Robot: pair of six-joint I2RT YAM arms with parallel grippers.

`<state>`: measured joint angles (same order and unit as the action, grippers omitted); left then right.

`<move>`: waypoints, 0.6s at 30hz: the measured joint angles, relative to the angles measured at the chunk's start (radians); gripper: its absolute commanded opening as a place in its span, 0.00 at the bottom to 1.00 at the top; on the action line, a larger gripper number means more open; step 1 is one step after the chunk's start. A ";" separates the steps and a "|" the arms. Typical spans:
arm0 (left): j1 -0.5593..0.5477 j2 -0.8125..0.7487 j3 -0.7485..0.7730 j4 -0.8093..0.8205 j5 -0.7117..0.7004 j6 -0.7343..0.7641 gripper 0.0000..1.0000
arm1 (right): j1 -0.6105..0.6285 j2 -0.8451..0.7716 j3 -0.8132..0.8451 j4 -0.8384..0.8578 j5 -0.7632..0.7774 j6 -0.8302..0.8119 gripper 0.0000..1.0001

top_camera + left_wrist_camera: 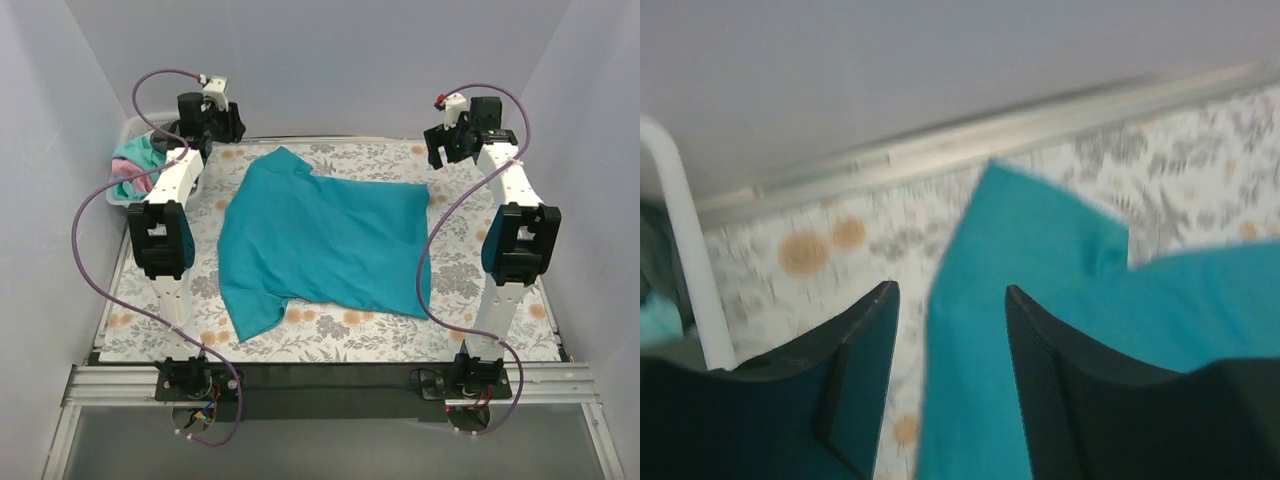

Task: Fold and stack the t-shirts
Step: Flatten the tshirt out

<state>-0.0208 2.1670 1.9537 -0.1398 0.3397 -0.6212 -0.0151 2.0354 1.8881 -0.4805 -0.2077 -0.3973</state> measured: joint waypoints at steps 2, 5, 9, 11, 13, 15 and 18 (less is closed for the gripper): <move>0.006 -0.022 -0.063 -0.072 -0.002 0.020 0.60 | -0.006 -0.014 -0.035 -0.023 -0.005 -0.019 0.80; 0.012 -0.173 -0.296 -0.128 0.016 0.051 0.61 | -0.024 -0.103 -0.151 -0.063 -0.038 -0.037 0.70; 0.018 -0.394 -0.519 -0.221 0.062 0.095 0.57 | -0.019 -0.272 -0.328 -0.141 -0.098 -0.063 0.59; 0.018 -0.484 -0.585 -0.254 0.091 0.126 0.53 | 0.023 -0.342 -0.410 -0.175 -0.121 -0.076 0.55; 0.018 -0.554 -0.654 -0.280 0.114 0.162 0.51 | 0.081 -0.379 -0.489 -0.190 -0.142 -0.082 0.48; 0.016 -0.598 -0.722 -0.307 0.126 0.200 0.49 | 0.132 -0.383 -0.548 -0.212 -0.159 -0.084 0.42; 0.013 -0.609 -0.803 -0.369 0.132 0.253 0.46 | 0.175 -0.359 -0.640 -0.235 -0.169 -0.090 0.38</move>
<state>-0.0074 1.5578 1.1511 -0.5083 0.4721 -0.3679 0.1604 1.6764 1.2484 -0.7155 -0.3763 -0.4877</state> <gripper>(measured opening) 0.474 0.414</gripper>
